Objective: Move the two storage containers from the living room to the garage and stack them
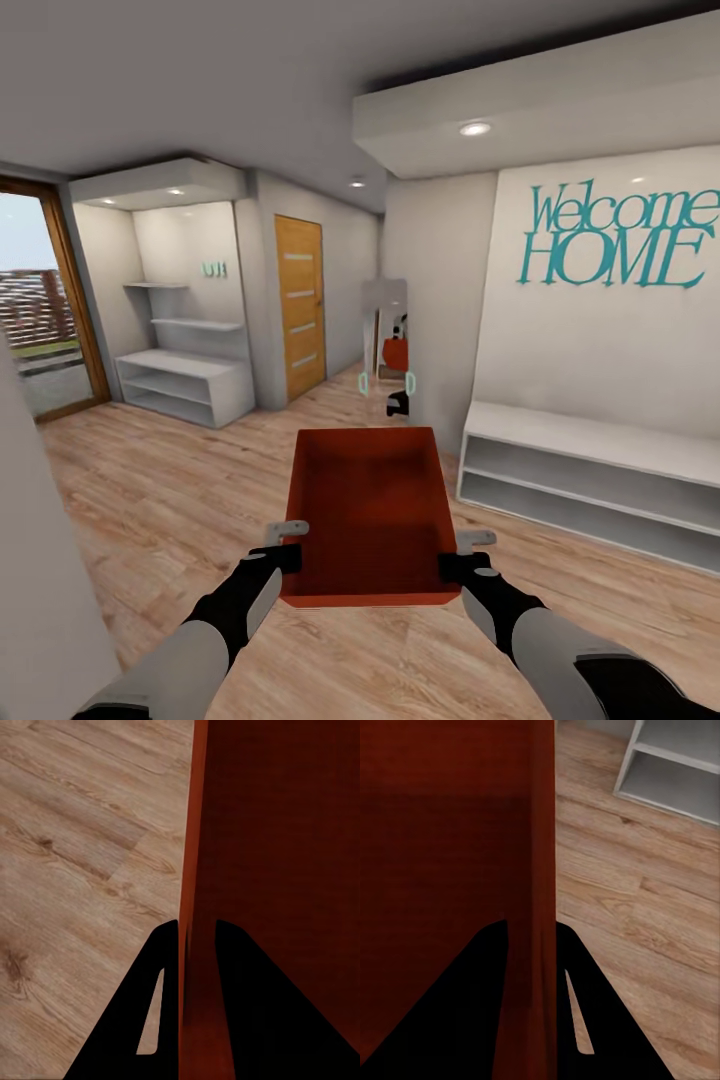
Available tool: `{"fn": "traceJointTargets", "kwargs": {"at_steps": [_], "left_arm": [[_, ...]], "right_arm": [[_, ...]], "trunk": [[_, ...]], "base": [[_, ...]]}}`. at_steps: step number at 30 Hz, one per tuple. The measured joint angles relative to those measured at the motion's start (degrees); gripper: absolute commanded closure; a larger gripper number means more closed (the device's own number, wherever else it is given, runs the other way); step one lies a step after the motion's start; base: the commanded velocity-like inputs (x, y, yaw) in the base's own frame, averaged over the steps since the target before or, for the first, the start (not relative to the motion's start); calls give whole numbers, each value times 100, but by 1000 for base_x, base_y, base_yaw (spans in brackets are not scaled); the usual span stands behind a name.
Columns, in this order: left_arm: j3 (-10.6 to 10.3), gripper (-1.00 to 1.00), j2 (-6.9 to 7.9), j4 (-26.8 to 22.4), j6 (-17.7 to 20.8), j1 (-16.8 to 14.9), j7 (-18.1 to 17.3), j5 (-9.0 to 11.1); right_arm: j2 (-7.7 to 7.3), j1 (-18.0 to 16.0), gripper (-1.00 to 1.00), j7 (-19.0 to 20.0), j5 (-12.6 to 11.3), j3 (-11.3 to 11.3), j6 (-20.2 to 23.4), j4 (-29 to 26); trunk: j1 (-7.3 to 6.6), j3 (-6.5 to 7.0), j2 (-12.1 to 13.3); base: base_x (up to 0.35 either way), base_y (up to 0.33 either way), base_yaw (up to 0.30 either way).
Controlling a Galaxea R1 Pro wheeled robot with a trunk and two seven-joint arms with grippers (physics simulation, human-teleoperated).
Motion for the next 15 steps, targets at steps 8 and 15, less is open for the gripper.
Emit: {"fn": "traceJointTargets", "kwargs": {"at_steps": [8, 15], "left_arm": [[-3, 100, 0, -1, 0, 0, 1, -3], [-4, 100, -4, -1, 0, 0, 5, -3]], "right_arm": [[0, 0, 100, 0, 7, -11, -13, 11], [-3, 0, 100, 1, 3, -7, -14, 12]], "trunk": [[0, 0, 0], [0, 0, 0]], "base": [[324, 0, 0], [324, 0, 0]]}}
